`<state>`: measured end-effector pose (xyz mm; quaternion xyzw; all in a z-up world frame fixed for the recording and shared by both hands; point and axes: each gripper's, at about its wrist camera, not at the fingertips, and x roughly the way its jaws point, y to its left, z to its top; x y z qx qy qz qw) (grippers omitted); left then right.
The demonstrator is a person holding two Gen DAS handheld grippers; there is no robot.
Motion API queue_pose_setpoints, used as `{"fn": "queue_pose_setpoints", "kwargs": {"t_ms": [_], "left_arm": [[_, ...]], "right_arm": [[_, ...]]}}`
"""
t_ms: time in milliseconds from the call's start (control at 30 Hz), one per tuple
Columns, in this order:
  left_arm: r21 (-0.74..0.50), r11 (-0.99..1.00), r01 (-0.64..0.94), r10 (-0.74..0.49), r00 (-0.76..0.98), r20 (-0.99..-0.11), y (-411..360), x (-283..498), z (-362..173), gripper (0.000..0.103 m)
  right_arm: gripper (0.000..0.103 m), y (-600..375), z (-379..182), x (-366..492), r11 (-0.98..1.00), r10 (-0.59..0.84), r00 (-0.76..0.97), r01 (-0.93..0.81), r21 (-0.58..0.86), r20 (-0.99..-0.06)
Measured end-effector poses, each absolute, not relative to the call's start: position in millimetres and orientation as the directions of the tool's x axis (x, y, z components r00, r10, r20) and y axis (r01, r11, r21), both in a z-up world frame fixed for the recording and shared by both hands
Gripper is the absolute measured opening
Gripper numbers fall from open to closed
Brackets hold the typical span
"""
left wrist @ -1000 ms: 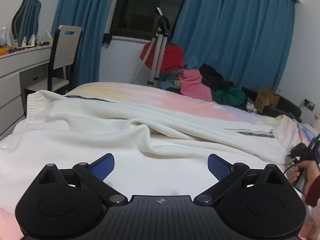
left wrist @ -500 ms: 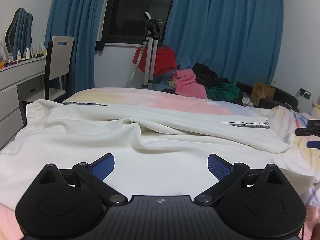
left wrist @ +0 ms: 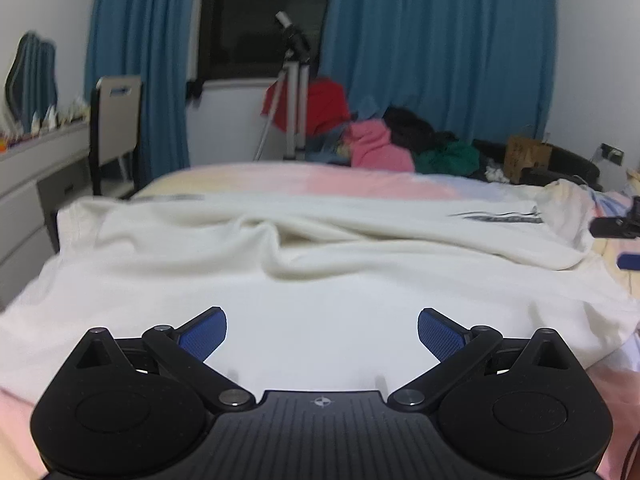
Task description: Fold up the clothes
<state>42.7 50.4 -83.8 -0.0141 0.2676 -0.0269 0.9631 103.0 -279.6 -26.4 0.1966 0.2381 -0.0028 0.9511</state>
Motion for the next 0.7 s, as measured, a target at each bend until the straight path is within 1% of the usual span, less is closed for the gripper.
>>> {"fn": "queue_pose_setpoints", "kwargs": {"t_ms": [167, 267, 367, 533, 700], "left_arm": [[-0.065, 0.997, -0.035, -0.006, 0.841, -0.542, 70.1, 49.1, -87.0, 0.103], [-0.068, 0.993, -0.093, 0.039, 0.827, -0.560, 82.0, 48.7, -90.9, 0.103], [-0.088, 0.984, -0.155, 0.071, 0.794, -0.604, 95.8, 48.5, -95.9, 0.103], [-0.165, 0.943, -0.288, 0.095, 0.711, -0.696, 131.1, 52.8, -91.4, 0.103], [-0.274, 0.857, -0.436, 0.077, 0.635, -0.769, 185.5, 54.0, -81.3, 0.102]], "right_arm": [[0.084, -287.8, -33.0, 113.5, 0.914, 0.065, 0.856, 0.155, 0.374, -0.514], [0.084, -292.3, -33.7, 113.0, 0.905, 0.059, 0.855, 0.172, 0.389, -0.515], [0.084, -295.2, -34.8, 113.1, 0.903, 0.050, 0.850, 0.186, 0.388, -0.524], [0.084, -303.8, -38.2, 113.0, 0.893, 0.039, 0.837, 0.216, 0.394, -0.546], [0.084, -315.6, -44.6, 115.5, 0.879, 0.027, 0.810, 0.259, 0.399, -0.586]]}}
